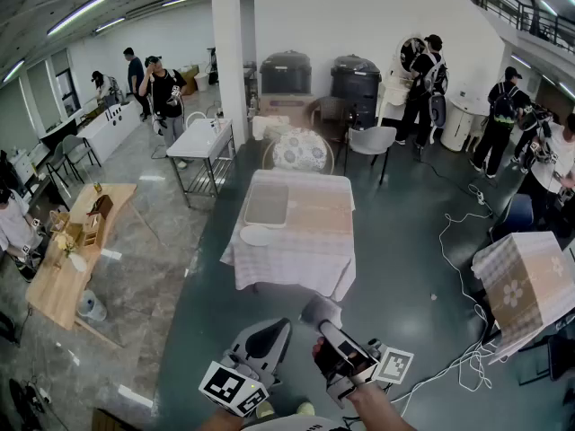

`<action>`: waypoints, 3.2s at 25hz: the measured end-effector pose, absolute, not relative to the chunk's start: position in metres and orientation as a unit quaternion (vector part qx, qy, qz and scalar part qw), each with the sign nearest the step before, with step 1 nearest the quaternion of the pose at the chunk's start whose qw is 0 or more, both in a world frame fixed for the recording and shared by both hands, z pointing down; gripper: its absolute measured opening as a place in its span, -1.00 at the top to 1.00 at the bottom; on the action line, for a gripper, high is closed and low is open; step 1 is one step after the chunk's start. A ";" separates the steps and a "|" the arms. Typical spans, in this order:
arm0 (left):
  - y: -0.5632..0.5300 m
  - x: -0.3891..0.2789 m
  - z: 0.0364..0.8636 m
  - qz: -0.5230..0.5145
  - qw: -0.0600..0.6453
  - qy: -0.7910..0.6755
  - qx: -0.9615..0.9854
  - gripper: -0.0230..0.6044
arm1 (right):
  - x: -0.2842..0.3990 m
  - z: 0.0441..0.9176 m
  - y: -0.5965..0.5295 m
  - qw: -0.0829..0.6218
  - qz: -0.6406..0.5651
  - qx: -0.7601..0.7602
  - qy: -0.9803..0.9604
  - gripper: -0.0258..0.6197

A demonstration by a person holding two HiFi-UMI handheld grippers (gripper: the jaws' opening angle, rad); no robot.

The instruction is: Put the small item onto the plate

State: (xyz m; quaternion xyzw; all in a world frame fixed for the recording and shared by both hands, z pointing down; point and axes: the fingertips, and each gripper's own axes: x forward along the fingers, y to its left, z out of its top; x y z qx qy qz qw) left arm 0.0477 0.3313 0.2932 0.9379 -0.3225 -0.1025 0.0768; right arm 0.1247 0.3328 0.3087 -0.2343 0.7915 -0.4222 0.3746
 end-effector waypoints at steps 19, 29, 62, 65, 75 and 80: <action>0.332 0.045 0.305 -0.102 0.089 -0.344 0.929 0.91 | 0.129 0.318 0.335 0.382 -0.447 -0.202 0.783 0.66; 0.314 0.035 0.316 -0.093 0.096 -0.381 0.915 0.91 | 0.125 0.331 0.317 0.366 -0.466 -0.178 0.786 0.66; 0.045 -0.059 0.366 -0.082 0.114 -0.348 0.927 0.91 | 0.027 0.403 0.044 0.307 -0.489 -0.266 0.772 0.66; 0.022 -0.059 0.376 -0.077 0.115 -0.355 0.925 0.91 | 0.026 0.418 0.019 0.293 -0.493 -0.269 0.774 0.66; -0.078 -0.051 0.406 -0.053 0.126 -0.397 0.908 0.91 | 0.032 0.476 -0.089 0.236 -0.540 -0.262 0.765 0.66; -0.120 -0.038 0.424 -0.033 0.141 -0.414 0.899 0.91 | 0.037 0.516 -0.135 0.203 -0.560 -0.259 0.760 0.66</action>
